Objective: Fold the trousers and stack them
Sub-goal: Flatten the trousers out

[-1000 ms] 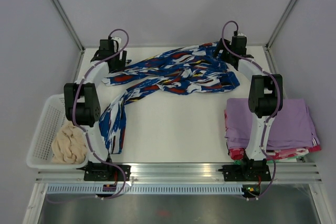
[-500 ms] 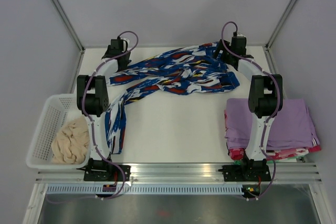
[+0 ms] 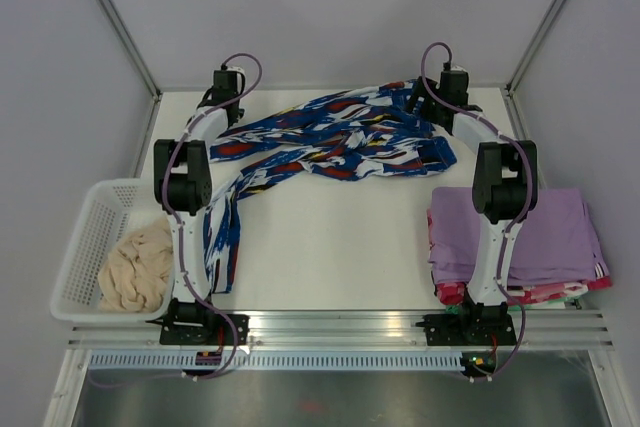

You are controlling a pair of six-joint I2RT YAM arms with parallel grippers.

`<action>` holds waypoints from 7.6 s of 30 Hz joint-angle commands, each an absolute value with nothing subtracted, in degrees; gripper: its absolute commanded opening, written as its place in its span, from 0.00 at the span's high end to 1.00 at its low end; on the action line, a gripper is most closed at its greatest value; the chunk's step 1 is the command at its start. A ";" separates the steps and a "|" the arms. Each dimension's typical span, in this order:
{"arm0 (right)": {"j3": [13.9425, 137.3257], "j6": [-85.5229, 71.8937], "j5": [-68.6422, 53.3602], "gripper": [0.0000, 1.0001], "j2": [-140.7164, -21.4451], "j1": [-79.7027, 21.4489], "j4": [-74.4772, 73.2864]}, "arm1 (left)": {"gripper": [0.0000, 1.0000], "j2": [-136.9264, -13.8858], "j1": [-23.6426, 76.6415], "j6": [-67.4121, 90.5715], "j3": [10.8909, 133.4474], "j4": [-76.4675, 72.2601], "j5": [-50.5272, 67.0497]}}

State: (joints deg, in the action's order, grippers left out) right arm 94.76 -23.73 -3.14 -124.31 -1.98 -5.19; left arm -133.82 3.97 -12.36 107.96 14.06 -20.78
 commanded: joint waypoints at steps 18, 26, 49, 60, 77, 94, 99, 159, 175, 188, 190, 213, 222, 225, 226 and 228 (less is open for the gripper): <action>97.47 -25.66 -2.64 0.02 -126.38 -1.76 -4.92 | 0.98 -102.92 -16.43 36.98 83.14 4.20 -26.79; 102.29 -24.70 -0.71 0.02 -129.01 -1.67 -5.27 | 0.62 -98.01 -17.75 59.23 72.09 9.26 -25.50; 124.28 -19.07 -5.01 0.27 -148.18 -0.53 -13.97 | 0.08 -85.69 -17.58 41.04 66.36 -2.55 1.74; 115.43 -22.83 2.11 1.00 -140.04 4.73 -13.81 | 0.10 -88.41 -16.44 37.20 69.08 -0.36 6.50; 107.67 -18.10 -6.58 0.99 -132.36 18.81 -9.41 | 0.14 -105.55 -9.76 33.22 85.60 15.73 -1.15; 95.72 -14.07 -10.10 0.20 -115.60 16.87 -12.65 | 0.12 -137.11 8.26 13.81 128.26 39.30 -30.05; 94.75 -14.76 -12.82 0.20 -112.24 16.87 -12.48 | 0.12 -139.48 8.26 11.25 128.85 38.94 -34.44; 95.80 -24.52 -8.18 0.98 -122.34 11.34 -4.66 | 0.98 -114.25 3.87 49.21 94.12 19.16 -18.55; 110.82 -22.94 -1.85 0.99 -137.98 11.16 -15.03 | 0.98 -128.66 0.35 63.28 100.46 28.39 -17.67; 113.91 -24.26 -2.47 0.96 -142.47 11.25 -15.21 | 0.98 -140.78 -2.37 65.74 111.60 27.60 -8.29; 113.99 -24.34 -1.41 0.96 -142.73 11.60 -14.94 | 0.98 -142.90 -2.37 65.48 114.94 28.73 -7.65; 131.22 -25.05 7.04 0.92 -153.46 15.47 -15.91 | 0.98 -156.18 -1.67 74.36 131.75 17.94 -0.26; 136.04 -22.94 -4.44 0.92 -151.88 15.56 -13.53 | 0.98 -154.70 -1.76 70.50 134.12 13.10 3.68; 133.88 -22.15 -11.22 0.86 -145.32 15.12 -11.87 | 0.98 -147.42 -1.76 65.68 130.71 10.12 7.37; 132.55 -21.45 -12.55 0.81 -143.20 14.94 -10.82 | 0.95 -141.91 -1.58 64.35 128.95 8.89 7.99; 127.91 -20.83 -15.89 0.64 -135.58 14.33 -8.62 | 0.86 -135.91 -1.32 60.06 123.77 7.04 7.65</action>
State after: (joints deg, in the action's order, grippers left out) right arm 130.28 -23.11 -8.27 -148.77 15.27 -13.45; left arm -150.56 -1.78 68.18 126.93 13.15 4.69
